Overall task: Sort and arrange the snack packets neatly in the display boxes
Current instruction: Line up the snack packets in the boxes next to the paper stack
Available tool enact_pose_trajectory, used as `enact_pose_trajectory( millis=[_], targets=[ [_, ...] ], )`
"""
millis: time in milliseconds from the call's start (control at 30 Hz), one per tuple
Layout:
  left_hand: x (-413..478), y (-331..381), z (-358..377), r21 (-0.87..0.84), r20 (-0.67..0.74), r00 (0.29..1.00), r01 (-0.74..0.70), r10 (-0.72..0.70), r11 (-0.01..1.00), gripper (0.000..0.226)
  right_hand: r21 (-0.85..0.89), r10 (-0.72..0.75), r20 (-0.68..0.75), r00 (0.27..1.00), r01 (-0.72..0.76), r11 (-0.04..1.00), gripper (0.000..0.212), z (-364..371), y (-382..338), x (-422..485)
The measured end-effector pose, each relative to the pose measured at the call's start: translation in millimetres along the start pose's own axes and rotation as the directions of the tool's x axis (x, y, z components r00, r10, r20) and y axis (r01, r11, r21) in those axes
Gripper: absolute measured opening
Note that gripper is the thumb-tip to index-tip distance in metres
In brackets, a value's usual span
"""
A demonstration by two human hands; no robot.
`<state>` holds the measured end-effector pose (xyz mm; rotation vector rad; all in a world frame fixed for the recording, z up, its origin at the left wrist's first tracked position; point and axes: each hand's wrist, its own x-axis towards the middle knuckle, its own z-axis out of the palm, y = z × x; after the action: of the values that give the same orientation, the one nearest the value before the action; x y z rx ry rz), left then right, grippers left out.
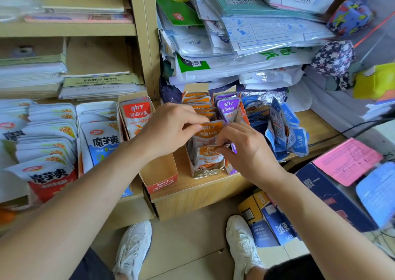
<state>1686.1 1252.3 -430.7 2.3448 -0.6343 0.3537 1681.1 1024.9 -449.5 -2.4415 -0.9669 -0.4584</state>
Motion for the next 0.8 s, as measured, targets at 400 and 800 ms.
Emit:
enact_pose_trajectory(
  millis=[400, 800],
  targets=[
    [2, -7, 7, -0.286, 0.302, 0.926, 0.317, -0.229, 0.904, 0.016, -0.037, 0.097, 0.019, 0.995, -0.097, 0.995, 0.046, 2, -2, -1],
    [-6, -19, 4, 0.162, 0.232, 0.95, 0.176, -0.211, 0.971, 0.019, -0.072, 0.045, 0.205, 0.978, -0.03, 0.997, 0.03, -6, -2, -10]
  ],
)
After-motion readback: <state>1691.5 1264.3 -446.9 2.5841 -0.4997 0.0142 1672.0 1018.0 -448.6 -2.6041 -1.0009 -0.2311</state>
